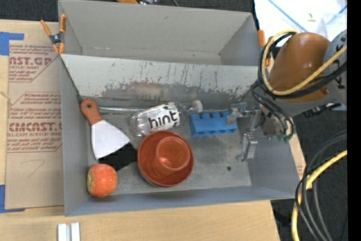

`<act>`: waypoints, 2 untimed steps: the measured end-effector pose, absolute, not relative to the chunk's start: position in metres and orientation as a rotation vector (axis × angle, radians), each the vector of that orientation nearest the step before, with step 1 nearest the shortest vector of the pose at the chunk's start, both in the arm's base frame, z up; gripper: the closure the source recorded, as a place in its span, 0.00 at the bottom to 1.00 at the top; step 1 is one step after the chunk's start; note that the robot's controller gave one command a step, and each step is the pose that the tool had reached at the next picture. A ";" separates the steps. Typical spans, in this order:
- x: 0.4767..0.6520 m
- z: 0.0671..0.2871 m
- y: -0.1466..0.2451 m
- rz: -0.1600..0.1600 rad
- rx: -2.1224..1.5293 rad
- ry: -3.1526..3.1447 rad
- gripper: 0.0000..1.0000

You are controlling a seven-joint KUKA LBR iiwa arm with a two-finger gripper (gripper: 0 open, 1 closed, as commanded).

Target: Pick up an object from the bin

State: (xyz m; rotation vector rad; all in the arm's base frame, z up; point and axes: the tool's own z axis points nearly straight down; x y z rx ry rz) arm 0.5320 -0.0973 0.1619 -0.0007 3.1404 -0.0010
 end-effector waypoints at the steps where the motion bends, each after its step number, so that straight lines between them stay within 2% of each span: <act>1: 0.532 0.162 -0.097 -0.001 -0.001 3.140 0.00; 2: 0.531 0.072 -0.069 -0.002 -0.041 3.133 0.00</act>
Offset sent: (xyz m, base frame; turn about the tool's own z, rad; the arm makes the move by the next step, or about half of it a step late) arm -0.0031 0.0283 -0.0919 -0.0267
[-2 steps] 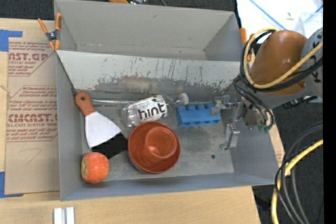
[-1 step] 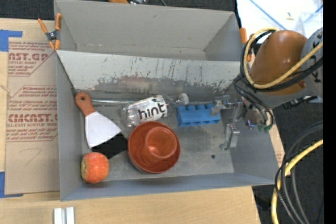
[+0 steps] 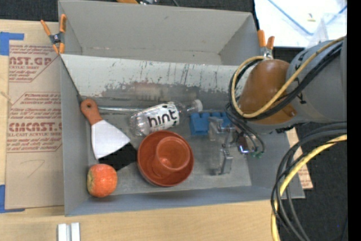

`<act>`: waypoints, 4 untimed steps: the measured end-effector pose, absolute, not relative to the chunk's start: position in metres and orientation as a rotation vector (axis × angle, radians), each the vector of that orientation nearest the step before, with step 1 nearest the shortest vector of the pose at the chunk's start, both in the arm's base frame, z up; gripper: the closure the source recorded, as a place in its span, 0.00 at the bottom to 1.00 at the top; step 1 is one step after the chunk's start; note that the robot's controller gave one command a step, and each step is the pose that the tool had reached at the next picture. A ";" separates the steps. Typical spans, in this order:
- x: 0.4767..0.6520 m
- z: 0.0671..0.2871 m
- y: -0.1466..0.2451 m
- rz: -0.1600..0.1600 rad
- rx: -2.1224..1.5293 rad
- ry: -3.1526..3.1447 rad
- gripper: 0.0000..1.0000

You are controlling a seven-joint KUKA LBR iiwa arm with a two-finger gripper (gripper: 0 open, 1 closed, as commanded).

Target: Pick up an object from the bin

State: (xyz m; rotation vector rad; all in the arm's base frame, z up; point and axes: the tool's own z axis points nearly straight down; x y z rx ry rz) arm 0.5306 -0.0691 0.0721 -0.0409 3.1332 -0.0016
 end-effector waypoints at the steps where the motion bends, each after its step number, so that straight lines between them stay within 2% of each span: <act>1: 0.542 0.071 -0.079 -0.006 -0.158 3.122 1.00; 2: 0.540 0.071 -0.079 -0.004 -0.159 3.130 0.00; 3: 0.540 0.071 -0.079 -0.005 -0.159 3.130 0.00; 4: 0.497 0.109 -0.132 -0.002 0.155 3.131 0.00</act>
Offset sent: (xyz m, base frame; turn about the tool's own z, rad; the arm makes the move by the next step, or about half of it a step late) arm 0.0000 0.0000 0.0000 0.0000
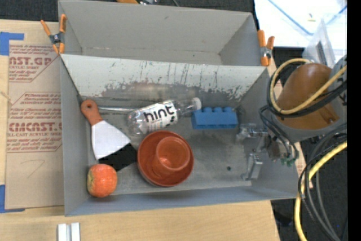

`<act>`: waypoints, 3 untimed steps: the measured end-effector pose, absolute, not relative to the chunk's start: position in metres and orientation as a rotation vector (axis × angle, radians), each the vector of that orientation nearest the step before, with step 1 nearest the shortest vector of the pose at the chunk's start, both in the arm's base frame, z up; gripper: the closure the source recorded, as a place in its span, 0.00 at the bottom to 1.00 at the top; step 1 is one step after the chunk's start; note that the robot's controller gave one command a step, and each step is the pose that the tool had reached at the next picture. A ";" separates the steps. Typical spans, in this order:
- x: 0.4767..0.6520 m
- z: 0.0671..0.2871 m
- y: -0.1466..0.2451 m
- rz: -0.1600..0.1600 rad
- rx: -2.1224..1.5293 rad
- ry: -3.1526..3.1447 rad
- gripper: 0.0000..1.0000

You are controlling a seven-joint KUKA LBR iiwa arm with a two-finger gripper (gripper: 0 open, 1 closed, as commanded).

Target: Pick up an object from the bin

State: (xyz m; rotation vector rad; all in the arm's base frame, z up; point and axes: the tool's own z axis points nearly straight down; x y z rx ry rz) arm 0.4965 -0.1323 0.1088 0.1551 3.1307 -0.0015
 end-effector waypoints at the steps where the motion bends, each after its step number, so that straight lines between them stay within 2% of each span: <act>1: 0.570 0.142 -0.136 -0.006 -0.177 3.122 0.00; 2: 0.526 0.217 -0.147 -0.007 0.176 3.128 0.00; 3: 0.559 0.139 -0.129 0.000 -0.117 3.132 0.00</act>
Offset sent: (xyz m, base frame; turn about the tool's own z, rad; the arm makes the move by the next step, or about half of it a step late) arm 0.0287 -0.0141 0.1048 0.0121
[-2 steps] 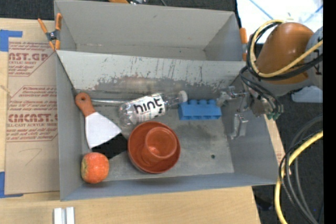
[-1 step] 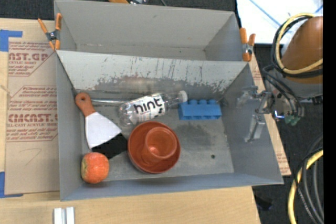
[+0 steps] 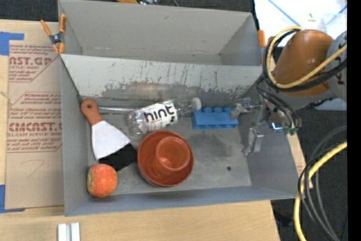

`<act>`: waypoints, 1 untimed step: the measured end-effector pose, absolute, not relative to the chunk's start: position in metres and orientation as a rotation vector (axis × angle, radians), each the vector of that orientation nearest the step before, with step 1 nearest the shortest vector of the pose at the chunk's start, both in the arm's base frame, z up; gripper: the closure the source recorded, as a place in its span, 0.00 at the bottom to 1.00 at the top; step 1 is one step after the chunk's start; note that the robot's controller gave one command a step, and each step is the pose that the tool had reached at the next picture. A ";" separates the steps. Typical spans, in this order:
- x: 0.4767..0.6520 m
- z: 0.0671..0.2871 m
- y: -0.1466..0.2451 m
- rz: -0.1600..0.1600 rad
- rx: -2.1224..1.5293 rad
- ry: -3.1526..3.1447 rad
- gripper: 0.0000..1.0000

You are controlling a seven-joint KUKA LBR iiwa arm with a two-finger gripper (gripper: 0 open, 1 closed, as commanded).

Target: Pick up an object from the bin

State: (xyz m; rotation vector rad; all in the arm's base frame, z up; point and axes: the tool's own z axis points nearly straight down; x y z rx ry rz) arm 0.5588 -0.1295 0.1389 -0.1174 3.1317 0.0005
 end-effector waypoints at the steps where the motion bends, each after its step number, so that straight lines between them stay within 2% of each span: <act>1: 0.544 0.234 -0.124 -0.002 0.030 3.136 0.00</act>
Offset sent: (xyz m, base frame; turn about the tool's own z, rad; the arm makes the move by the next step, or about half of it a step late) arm -0.0078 0.0056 -0.0685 0.0276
